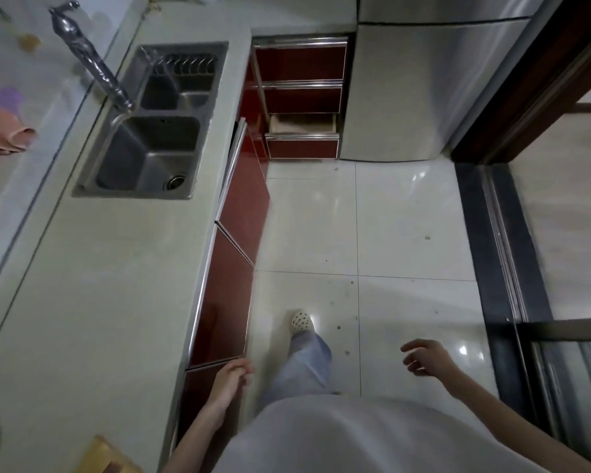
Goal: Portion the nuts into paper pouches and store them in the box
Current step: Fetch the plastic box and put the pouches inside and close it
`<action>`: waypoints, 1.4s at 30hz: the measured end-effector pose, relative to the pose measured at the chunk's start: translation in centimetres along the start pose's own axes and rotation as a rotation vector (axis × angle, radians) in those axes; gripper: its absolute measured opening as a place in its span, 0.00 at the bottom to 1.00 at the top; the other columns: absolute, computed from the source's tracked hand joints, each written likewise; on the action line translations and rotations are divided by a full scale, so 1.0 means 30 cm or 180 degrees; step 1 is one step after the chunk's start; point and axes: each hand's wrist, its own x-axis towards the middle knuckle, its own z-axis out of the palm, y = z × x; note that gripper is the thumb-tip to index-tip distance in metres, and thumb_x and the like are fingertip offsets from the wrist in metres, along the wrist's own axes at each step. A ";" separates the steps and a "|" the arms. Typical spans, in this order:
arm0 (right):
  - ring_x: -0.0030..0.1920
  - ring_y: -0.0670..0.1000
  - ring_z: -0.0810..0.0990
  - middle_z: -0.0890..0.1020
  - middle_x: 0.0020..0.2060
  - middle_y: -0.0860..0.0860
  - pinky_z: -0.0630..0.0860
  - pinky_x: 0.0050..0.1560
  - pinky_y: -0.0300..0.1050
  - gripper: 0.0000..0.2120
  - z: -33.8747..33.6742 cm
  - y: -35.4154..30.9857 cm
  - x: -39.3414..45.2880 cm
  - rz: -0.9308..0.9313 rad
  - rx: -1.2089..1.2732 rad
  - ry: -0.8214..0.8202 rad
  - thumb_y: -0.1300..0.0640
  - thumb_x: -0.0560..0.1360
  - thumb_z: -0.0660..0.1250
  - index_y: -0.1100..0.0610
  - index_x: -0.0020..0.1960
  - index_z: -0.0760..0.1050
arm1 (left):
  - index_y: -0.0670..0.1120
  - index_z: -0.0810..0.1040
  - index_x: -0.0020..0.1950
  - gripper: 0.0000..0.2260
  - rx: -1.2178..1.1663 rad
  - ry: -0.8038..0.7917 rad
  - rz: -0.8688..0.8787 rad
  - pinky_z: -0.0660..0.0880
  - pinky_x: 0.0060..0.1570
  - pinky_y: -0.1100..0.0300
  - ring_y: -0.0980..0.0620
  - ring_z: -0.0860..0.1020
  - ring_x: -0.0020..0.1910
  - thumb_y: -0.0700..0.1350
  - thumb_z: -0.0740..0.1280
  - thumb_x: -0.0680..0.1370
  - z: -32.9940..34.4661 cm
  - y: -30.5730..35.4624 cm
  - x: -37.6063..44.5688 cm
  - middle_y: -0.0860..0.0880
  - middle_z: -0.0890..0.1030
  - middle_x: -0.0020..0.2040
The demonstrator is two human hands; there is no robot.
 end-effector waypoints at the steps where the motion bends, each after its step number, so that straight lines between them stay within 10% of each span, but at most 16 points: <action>1: 0.31 0.54 0.78 0.81 0.34 0.59 0.76 0.33 0.41 0.14 0.000 -0.052 0.011 -0.0029 0.0033 0.0027 0.71 0.74 0.55 0.64 0.46 0.79 | 0.38 0.77 0.55 0.10 0.0057 -0.0032 -0.0012 0.70 0.28 0.63 0.51 0.74 0.34 0.31 0.58 0.79 -0.006 0.028 0.019 0.41 0.79 0.46; 11: 0.32 0.55 0.77 0.81 0.34 0.60 0.75 0.34 0.43 0.14 0.034 -0.422 0.166 -0.0060 0.0143 0.0192 0.72 0.74 0.54 0.65 0.47 0.78 | 0.44 0.78 0.47 0.12 0.0291 -0.0249 -0.0282 0.70 0.21 0.68 0.52 0.74 0.34 0.31 0.57 0.79 -0.078 0.328 0.230 0.44 0.80 0.42; 17: 0.30 0.54 0.77 0.80 0.31 0.59 0.75 0.31 0.41 0.15 0.006 -0.475 0.277 0.0393 0.0060 0.0289 0.73 0.74 0.53 0.64 0.47 0.78 | 0.47 0.78 0.52 0.10 0.0470 -0.0303 -0.0056 0.72 0.39 0.60 0.51 0.78 0.41 0.36 0.60 0.79 -0.098 0.600 0.377 0.48 0.83 0.48; 24: 0.27 0.54 0.76 0.80 0.24 0.55 0.70 0.29 0.39 0.15 -0.093 -0.626 0.460 0.0787 -0.0081 0.0249 0.75 0.72 0.55 0.64 0.45 0.78 | 0.45 0.79 0.54 0.10 0.0401 -0.0194 0.0159 0.70 0.37 0.61 0.52 0.77 0.38 0.36 0.61 0.79 -0.027 1.016 0.617 0.49 0.83 0.44; 35: 0.26 0.54 0.76 0.80 0.29 0.59 0.71 0.26 0.37 0.16 -0.295 -1.305 0.773 0.0323 -0.0218 0.0012 0.73 0.72 0.52 0.65 0.44 0.78 | 0.40 0.78 0.55 0.09 -0.0215 0.0068 0.0185 0.73 0.35 0.61 0.52 0.78 0.35 0.33 0.62 0.78 0.100 1.502 0.777 0.44 0.81 0.45; 39: 0.27 0.54 0.74 0.79 0.31 0.60 0.71 0.28 0.38 0.15 -0.292 -1.610 0.854 0.0033 -0.0551 -0.0257 0.75 0.71 0.53 0.66 0.46 0.77 | 0.42 0.77 0.60 0.12 -0.0915 -0.0090 0.0036 0.75 0.60 0.47 0.45 0.79 0.54 0.37 0.64 0.77 0.091 1.482 0.751 0.43 0.80 0.55; 42: 0.28 0.54 0.74 0.79 0.31 0.59 0.71 0.28 0.38 0.14 -0.269 -1.851 0.916 -0.0176 -0.0846 -0.0378 0.75 0.71 0.55 0.66 0.47 0.77 | 0.42 0.77 0.56 0.08 -0.0765 0.0142 -0.0096 0.74 0.45 0.56 0.49 0.78 0.43 0.36 0.61 0.79 0.081 1.499 0.806 0.45 0.80 0.49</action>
